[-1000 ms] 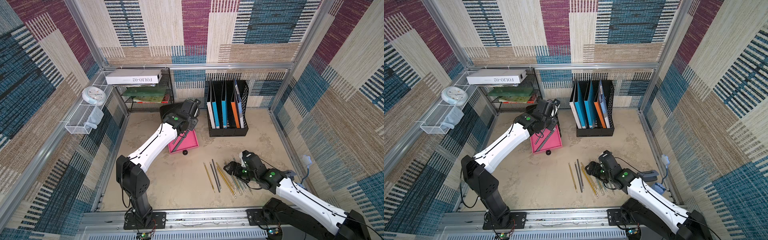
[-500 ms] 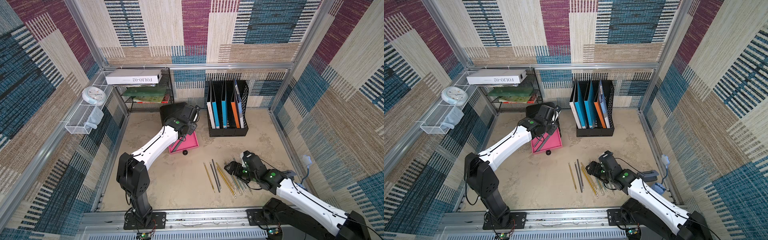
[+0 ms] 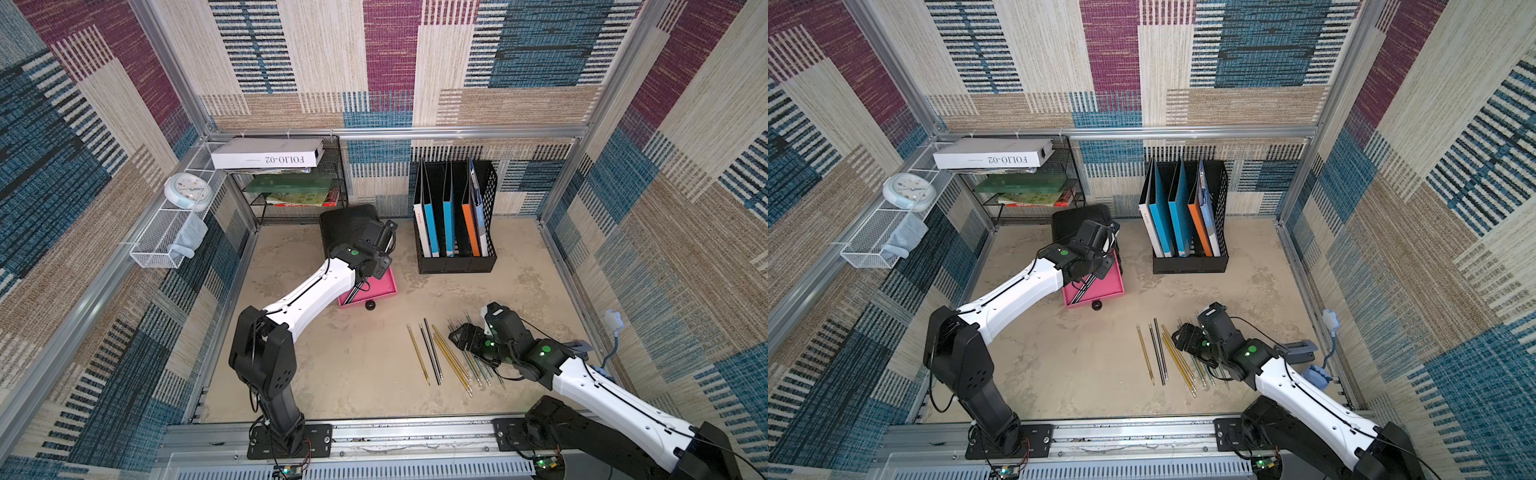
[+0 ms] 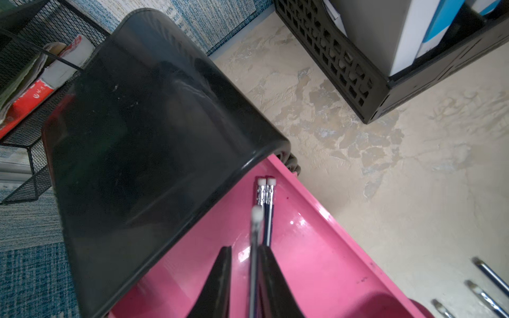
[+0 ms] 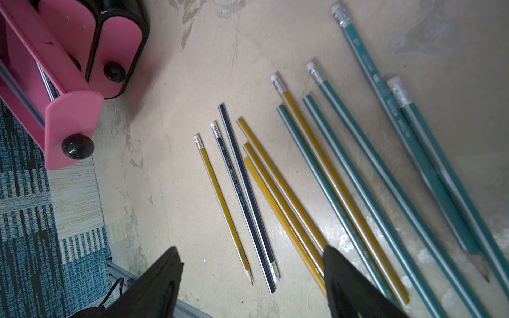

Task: Please place the pencils in the drawer according to their color
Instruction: Place the pencil in the drawer.

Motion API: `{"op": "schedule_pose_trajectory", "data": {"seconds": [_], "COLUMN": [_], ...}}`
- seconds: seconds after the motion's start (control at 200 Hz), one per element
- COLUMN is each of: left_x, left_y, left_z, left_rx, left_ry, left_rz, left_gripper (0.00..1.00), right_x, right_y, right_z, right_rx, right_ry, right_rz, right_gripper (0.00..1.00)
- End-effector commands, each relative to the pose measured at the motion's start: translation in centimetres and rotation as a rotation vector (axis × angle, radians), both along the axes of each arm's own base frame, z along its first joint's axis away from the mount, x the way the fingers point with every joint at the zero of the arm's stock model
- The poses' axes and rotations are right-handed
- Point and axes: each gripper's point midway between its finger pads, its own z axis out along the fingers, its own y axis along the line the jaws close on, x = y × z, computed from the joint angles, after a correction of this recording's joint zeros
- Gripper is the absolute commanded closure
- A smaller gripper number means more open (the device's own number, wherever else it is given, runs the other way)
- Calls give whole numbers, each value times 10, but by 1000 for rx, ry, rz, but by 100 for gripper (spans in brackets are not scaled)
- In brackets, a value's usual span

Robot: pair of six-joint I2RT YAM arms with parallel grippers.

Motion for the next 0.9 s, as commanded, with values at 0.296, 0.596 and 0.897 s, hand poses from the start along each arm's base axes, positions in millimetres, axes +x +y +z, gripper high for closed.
{"op": "schedule_pose_trajectory", "data": {"seconds": [0.296, 0.596, 0.897], "left_x": [6, -30, -116], "left_y": [-8, -15, -42], "left_z": [33, 81, 32], "left_rx": [-86, -366, -628], "left_ry": [-43, 10, 320], "left_rz": [17, 124, 359], "left_gripper": [57, 52, 51], "right_x": [2, 6, 2], "right_y": [-2, 0, 8], "right_z": [5, 10, 2], "right_rx": [-6, -40, -58], "right_ry": [-20, -30, 9], "right_rz": [-7, 27, 99], "right_gripper": [16, 16, 15]}}
